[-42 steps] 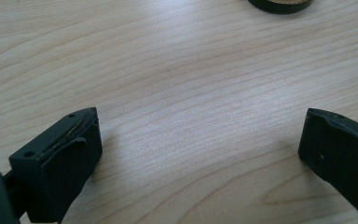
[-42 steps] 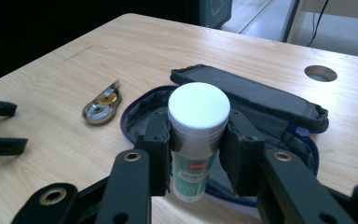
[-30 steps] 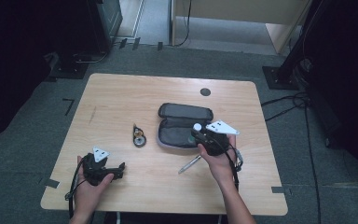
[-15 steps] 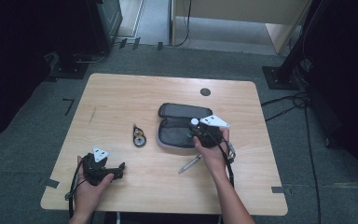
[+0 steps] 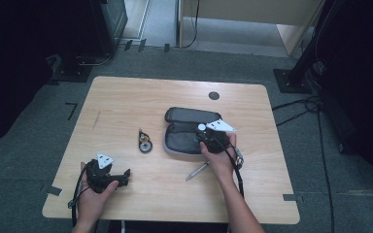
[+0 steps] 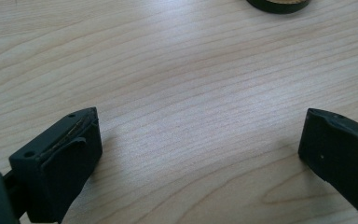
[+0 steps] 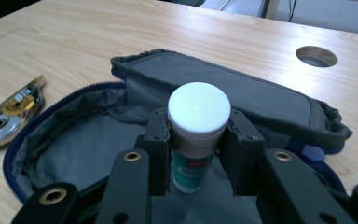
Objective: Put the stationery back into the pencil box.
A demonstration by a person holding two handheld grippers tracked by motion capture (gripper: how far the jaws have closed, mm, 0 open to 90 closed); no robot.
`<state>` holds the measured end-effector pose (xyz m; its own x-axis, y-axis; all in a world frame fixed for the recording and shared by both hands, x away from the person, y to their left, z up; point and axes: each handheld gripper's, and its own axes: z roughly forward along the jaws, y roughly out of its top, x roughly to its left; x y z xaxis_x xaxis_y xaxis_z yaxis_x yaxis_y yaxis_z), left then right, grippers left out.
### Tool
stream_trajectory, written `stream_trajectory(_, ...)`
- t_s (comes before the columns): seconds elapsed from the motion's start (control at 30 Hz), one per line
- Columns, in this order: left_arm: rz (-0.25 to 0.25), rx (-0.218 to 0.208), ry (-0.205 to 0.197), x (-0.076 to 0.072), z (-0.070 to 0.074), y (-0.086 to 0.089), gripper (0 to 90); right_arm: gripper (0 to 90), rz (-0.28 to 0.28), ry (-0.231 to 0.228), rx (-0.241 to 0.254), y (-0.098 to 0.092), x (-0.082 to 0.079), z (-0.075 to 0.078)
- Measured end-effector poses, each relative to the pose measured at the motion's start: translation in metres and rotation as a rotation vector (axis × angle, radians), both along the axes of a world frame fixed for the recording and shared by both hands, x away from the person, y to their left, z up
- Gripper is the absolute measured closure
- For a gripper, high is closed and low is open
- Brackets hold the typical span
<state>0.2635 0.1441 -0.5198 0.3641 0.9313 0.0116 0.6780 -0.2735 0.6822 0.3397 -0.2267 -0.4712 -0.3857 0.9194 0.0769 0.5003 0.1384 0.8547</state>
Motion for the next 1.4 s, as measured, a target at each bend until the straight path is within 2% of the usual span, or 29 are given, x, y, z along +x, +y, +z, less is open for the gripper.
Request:
stream_trajectory(0.13,0.0,0.0,0.0,0.0,0.0,0.0,0.0,65.7,0.009,0.007,-0.001,-0.005,-0.009,0.0)
stream_trajectory(0.17,0.0,0.0,0.0,0.0,0.0,0.0,0.0,65.7,0.009,0.03,0.012,-0.009,-0.013,0.0)
stream_trajectory(0.2,0.0,0.0,0.0,0.0,0.0,0.0,0.0,65.7,0.009,0.03,0.012,-0.009,-0.013,0.0)
stream_trajectory(0.27,0.0,0.0,0.0,0.0,0.0,0.0,0.0,65.7,0.015,0.059,0.024,-0.017,-0.02,-0.001)
stream_trajectory(0.57,0.0,0.0,0.0,0.0,0.0,0.0,0.0,65.5,0.042,0.125,0.048,-0.032,-0.027,-0.005)
stream_trajectory(0.67,0.0,0.0,0.0,0.0,0.0,0.0,0.0,65.4,0.053,0.144,0.053,-0.034,-0.026,-0.006)
stream_trajectory(0.73,0.0,0.0,0.0,0.0,0.0,0.0,0.0,65.4,0.067,0.187,0.051,-0.035,-0.024,-0.008)
stream_trajectory(0.8,0.0,0.0,0.0,0.0,0.0,0.0,0.0,65.4,0.068,0.196,0.047,-0.035,-0.023,-0.009)
stream_trajectory(0.87,0.0,0.0,0.0,0.0,0.0,0.0,0.0,65.4,0.068,0.203,0.034,-0.034,-0.022,-0.011)
stream_trajectory(1.23,0.0,0.0,0.0,0.0,0.0,0.0,0.0,65.3,0.066,0.2,0.04,-0.029,-0.014,-0.013)
stream_trajectory(1.4,0.0,0.0,0.0,0.0,0.0,0.0,0.0,64.8,0.074,0.226,0.053,-0.026,-0.008,-0.016)
